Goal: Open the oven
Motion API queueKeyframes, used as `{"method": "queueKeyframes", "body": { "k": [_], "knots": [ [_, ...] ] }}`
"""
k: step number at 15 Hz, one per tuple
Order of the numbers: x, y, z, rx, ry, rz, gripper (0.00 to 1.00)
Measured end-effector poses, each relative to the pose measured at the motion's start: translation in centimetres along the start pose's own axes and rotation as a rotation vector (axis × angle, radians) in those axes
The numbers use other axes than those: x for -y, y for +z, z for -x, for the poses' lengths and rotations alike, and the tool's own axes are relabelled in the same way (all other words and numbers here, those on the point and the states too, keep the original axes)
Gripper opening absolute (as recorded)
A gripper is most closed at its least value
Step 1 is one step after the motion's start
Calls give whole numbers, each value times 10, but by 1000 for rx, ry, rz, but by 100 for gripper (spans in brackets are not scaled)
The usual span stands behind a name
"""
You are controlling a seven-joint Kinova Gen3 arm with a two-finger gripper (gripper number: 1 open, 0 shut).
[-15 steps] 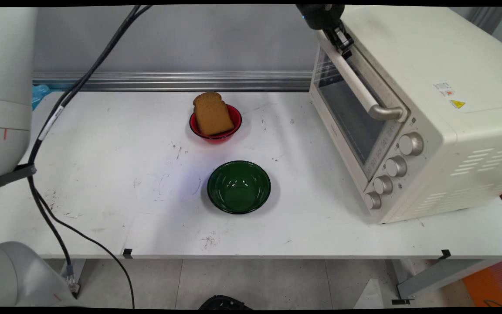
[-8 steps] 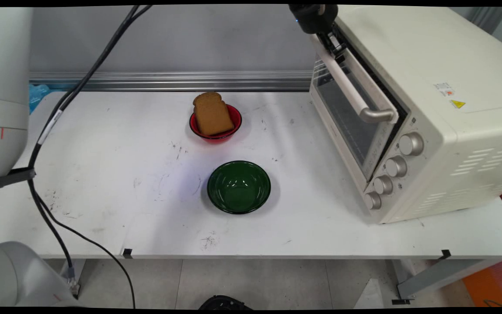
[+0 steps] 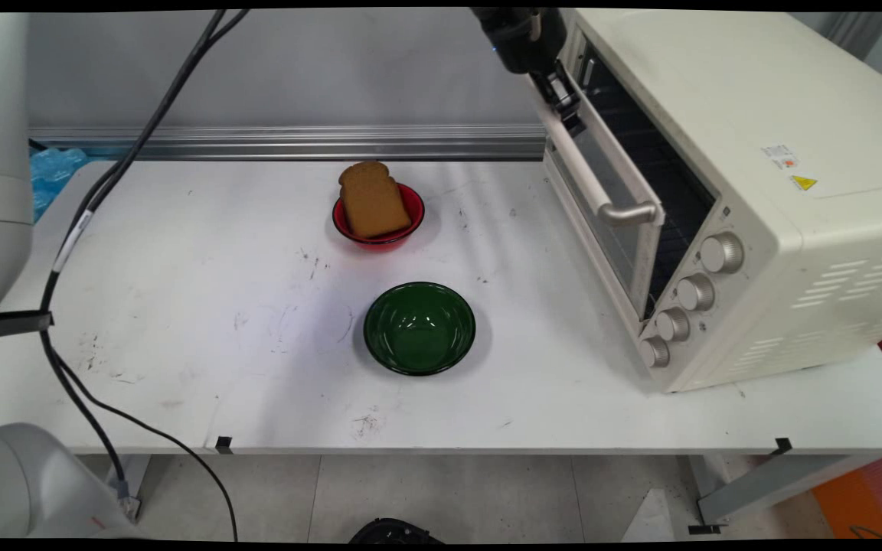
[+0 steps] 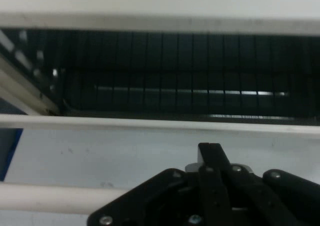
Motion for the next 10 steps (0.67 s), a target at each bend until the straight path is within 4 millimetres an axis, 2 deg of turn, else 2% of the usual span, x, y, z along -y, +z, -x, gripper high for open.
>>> {"method": "queueKeyframes", "body": {
  "k": [10],
  "knots": [
    [-1,2,44,54,-7,-3,0]
  ]
}}
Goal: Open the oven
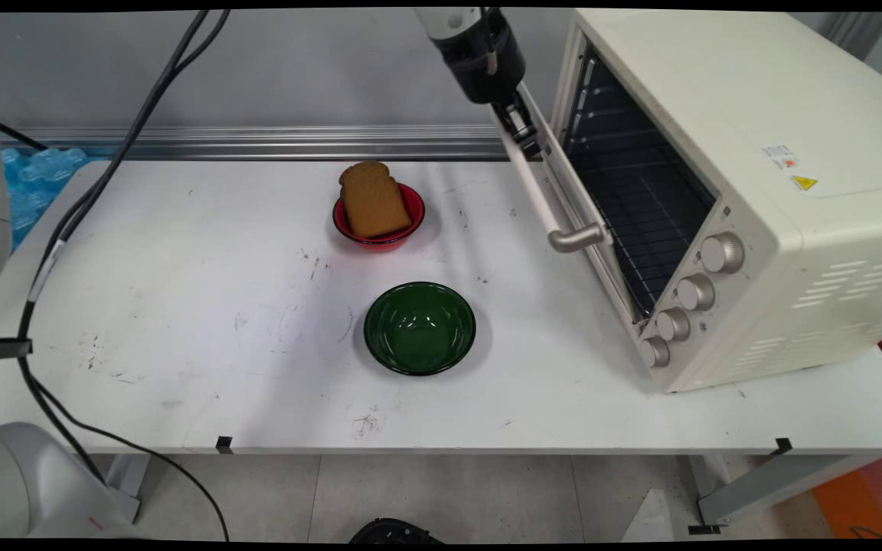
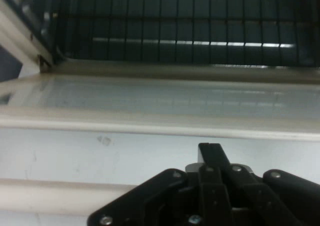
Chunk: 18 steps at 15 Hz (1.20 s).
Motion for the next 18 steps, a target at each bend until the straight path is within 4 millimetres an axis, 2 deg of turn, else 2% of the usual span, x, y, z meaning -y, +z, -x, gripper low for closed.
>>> {"method": "queueKeyframes", "body": {
  "k": [18],
  "knots": [
    [4,47,84,-16,-2,9,0]
  ]
}}
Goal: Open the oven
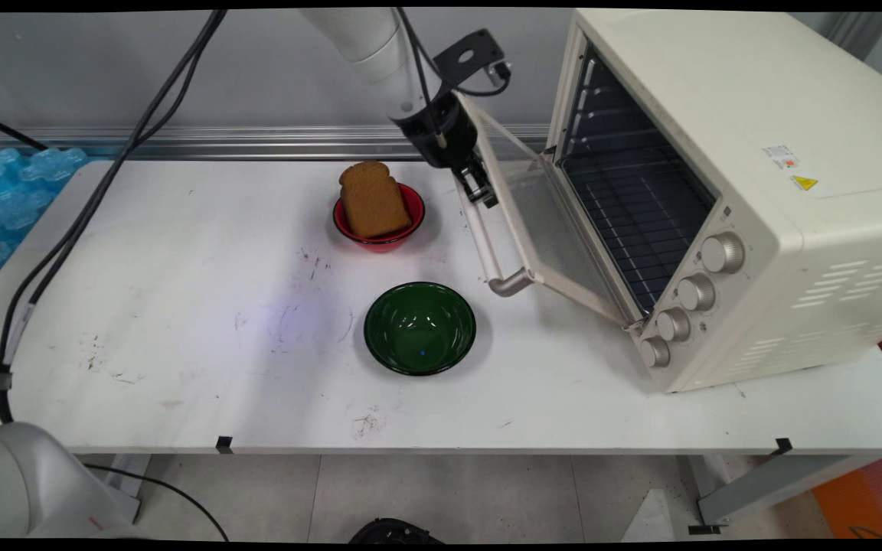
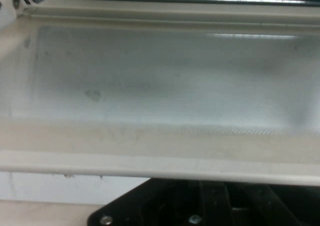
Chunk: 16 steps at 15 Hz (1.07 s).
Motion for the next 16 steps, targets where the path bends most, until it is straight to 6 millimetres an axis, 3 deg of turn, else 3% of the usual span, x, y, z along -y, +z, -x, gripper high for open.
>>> {"method": "queueKeyframes", "body": {
  "k": [8,16],
  "knots": [
    [2,9,43,-9,23,23,0],
    [7,13,69,-36,36,18,0]
  ]
}}
